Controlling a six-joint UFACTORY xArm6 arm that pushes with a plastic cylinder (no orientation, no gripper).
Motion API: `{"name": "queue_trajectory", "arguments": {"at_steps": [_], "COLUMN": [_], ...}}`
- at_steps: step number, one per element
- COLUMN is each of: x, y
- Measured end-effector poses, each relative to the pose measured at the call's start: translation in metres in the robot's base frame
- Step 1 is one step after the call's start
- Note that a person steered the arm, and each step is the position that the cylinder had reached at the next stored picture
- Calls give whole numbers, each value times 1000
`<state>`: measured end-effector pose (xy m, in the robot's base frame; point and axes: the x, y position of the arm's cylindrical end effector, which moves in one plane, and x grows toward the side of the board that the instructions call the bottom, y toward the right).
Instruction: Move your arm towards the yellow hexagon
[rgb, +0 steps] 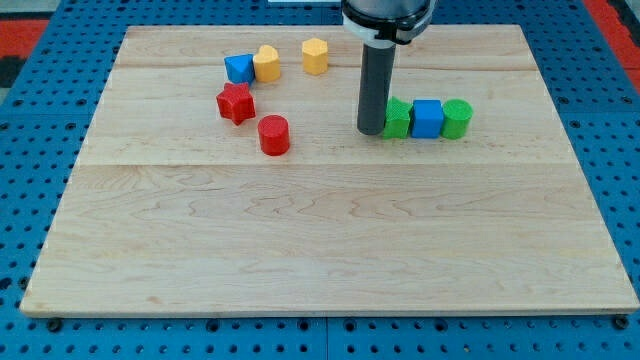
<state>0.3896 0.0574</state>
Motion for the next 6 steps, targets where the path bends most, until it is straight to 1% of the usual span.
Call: {"name": "queue_trajectory", "arguments": {"at_steps": [1, 2, 3, 5, 6], "x": [0, -1, -17, -65, -80], "y": [-22, -55, -62, -62, -51]}}
